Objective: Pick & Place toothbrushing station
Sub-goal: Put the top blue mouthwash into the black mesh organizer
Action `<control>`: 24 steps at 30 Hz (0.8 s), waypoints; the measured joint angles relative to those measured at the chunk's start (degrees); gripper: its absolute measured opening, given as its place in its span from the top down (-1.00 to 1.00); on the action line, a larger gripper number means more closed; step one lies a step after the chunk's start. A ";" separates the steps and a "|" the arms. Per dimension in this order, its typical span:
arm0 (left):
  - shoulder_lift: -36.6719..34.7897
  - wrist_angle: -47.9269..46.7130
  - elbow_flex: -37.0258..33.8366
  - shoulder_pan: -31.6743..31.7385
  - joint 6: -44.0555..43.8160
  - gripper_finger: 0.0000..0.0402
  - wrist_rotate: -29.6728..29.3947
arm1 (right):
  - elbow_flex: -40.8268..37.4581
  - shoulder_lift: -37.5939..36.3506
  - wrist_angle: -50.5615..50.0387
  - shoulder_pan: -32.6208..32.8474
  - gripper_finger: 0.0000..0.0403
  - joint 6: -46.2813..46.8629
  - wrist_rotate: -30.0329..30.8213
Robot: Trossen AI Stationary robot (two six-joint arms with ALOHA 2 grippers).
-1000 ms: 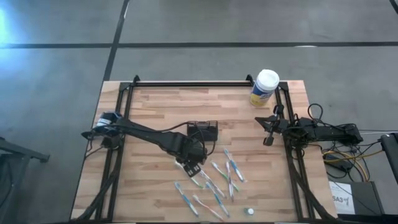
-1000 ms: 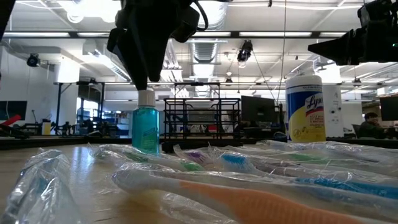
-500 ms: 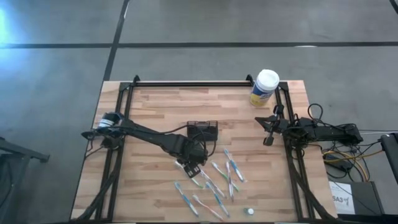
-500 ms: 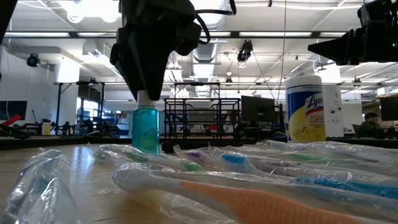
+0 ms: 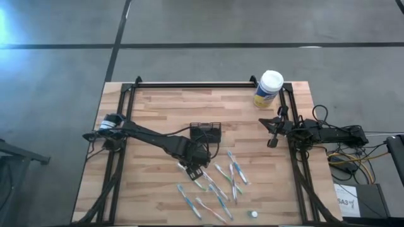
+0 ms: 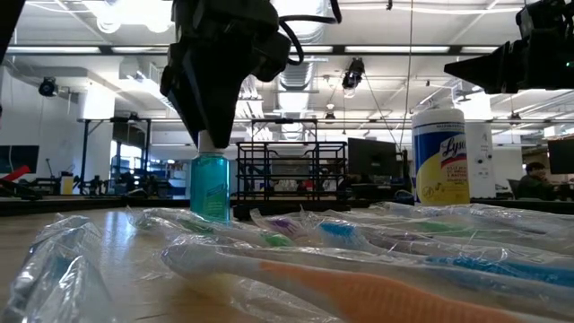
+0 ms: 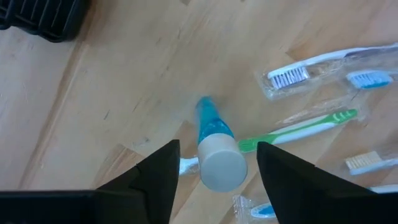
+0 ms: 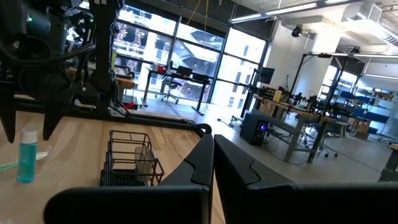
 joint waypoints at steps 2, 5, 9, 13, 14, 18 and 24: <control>-0.01 0.01 0.00 0.02 0.09 0.01 0.01 | 0.00 0.00 0.02 0.00 0.96 0.00 0.02; -0.02 0.01 0.00 0.02 0.68 0.12 0.03 | 0.00 0.00 0.02 0.00 0.96 0.00 0.02; -0.02 0.04 0.00 0.00 1.08 0.27 0.03 | 0.00 0.00 0.04 0.00 0.96 -0.05 0.01; -0.04 0.04 0.00 0.00 2.00 0.42 0.04 | 0.00 0.00 0.04 0.00 0.96 -0.15 0.02; -0.04 0.04 0.00 0.00 2.03 0.46 0.03 | 0.00 0.00 0.04 0.00 0.96 -0.17 0.02; -0.09 0.04 0.00 0.00 2.85 0.50 0.07 | 0.00 0.00 0.04 0.00 0.96 -0.17 0.02; -0.09 -1.90 1.14 -0.16 5.01 0.50 1.08 | 0.00 0.00 0.04 -0.01 0.96 -0.17 0.02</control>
